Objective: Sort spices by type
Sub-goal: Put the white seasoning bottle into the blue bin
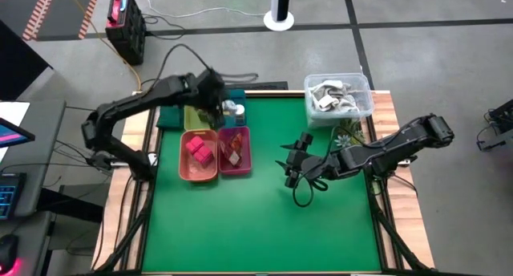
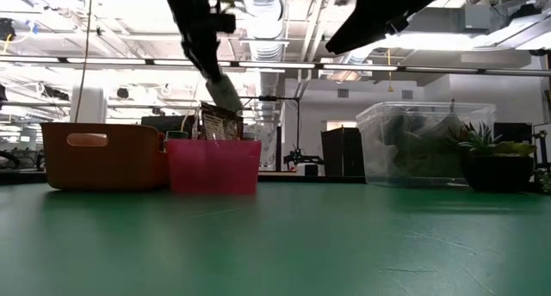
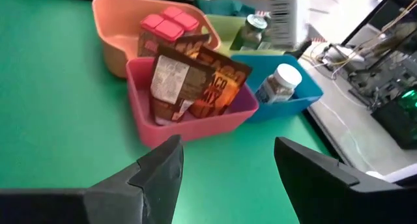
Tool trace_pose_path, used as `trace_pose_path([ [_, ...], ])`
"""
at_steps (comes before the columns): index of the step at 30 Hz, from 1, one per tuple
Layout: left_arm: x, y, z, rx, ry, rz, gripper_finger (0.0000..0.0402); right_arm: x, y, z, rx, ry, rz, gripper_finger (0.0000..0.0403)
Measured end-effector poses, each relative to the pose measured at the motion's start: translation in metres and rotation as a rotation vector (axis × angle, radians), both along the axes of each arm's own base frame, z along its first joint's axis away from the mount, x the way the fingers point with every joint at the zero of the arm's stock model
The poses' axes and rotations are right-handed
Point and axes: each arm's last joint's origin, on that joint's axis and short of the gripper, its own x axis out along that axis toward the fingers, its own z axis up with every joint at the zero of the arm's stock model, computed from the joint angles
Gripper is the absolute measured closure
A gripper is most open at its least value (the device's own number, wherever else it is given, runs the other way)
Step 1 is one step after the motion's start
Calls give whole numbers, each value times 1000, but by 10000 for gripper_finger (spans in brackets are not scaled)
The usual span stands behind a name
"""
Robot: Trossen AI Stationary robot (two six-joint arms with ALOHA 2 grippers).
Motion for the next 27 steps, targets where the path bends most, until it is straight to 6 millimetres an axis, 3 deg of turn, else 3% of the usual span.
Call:
trace_pose_path([
  [6,-12,52,-14,-2,11,111,207,-4,7,-3,14,21,15,133],
  [10,-6,74,-27,-2,-11,136,207,-3,7,-2,11,19,19,133],
  [17,7,103,-51,-99,83,155,207,-2,6,-3,4,22,17,133],
  [27,27,122,-71,-261,223,116,207,-2,6,-3,1,24,19,133],
])
